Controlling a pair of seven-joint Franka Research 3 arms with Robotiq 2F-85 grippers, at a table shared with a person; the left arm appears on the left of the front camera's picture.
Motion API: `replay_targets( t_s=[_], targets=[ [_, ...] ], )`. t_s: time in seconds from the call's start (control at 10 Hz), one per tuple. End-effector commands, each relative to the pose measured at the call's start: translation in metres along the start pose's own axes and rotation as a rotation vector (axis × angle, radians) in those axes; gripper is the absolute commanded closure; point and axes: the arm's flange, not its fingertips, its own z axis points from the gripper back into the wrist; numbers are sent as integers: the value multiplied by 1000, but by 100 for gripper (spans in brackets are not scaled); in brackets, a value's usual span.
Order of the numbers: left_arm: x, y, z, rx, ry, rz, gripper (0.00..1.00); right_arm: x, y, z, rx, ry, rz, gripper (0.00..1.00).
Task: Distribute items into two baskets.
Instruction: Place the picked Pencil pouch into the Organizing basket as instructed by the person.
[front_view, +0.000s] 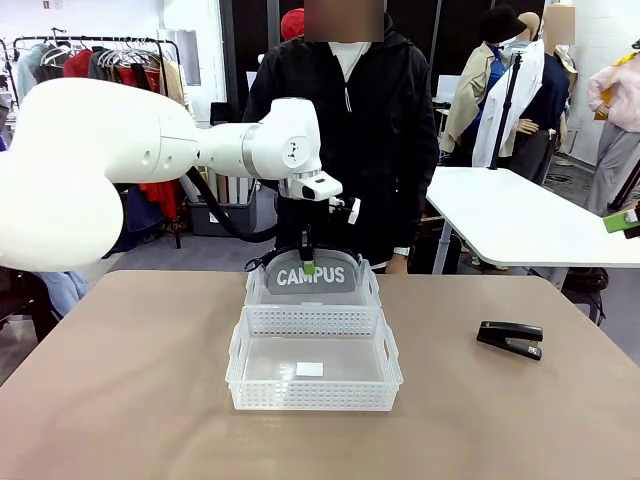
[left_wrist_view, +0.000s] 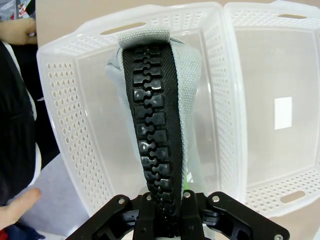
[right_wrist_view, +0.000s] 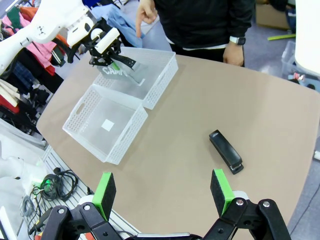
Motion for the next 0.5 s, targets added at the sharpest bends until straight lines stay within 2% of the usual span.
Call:
replay_targets(
  t_s=[0.0, 0.4],
  targets=[
    [4, 7, -6, 40, 35, 17, 100, 1, 0, 0, 17, -17, 11, 0],
    [2, 11, -33, 4, 31, 1, 100, 1, 0, 0, 17, -17, 11, 0]
  ],
)
